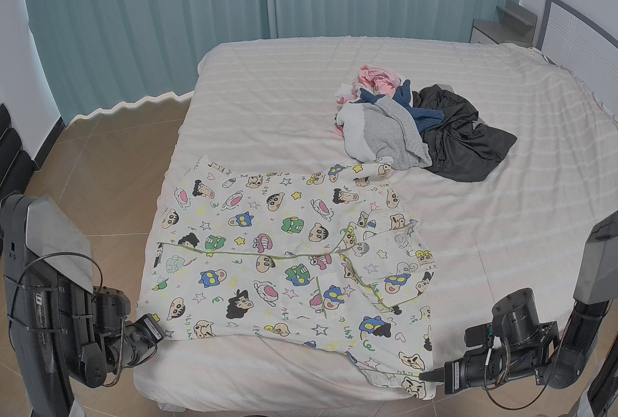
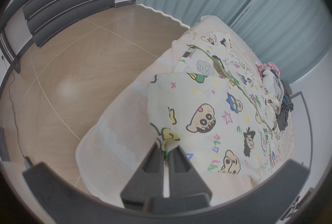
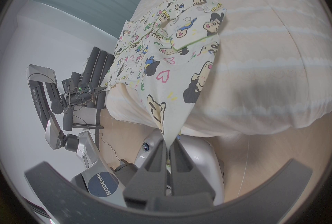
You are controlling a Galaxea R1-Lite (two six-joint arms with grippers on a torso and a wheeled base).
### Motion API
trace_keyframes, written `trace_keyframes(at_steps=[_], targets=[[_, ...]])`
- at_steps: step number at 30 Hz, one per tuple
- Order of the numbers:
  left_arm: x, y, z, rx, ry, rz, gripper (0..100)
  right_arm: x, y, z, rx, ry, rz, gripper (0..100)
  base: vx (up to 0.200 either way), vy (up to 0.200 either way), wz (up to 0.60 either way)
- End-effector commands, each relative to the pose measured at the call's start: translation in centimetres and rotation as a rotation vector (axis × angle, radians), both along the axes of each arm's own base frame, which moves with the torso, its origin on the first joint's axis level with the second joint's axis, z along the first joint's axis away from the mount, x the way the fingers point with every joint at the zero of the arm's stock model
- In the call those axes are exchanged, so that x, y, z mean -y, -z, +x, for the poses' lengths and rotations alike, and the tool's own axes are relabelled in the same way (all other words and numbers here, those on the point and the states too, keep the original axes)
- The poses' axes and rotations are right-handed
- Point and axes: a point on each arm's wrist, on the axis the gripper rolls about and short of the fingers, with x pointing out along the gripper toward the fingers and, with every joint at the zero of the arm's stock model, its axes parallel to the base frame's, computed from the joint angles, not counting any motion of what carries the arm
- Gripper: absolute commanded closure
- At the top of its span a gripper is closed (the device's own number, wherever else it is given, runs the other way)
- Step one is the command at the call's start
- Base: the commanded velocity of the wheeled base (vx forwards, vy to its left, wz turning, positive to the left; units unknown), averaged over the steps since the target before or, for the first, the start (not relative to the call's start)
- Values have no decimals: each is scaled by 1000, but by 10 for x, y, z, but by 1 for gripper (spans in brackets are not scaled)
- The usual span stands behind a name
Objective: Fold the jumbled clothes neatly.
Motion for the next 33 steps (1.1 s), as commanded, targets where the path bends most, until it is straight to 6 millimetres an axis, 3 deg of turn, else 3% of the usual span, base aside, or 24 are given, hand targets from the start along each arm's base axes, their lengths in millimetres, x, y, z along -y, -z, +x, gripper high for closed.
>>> trace_keyframes(at_steps=[1,10,33], targets=[[-5,-2,-5,-5,-15,7,100,3,2,-6,-24,0,-14,100,0,0,0],[-9,4,-13,-116,6,35,100,7,7,-10,-36,-26,-47,100,0,0,0],[-12,-2,-39,-339,99,57,100,13,13,-23,-132,-86,-142,100,0,0,0]])
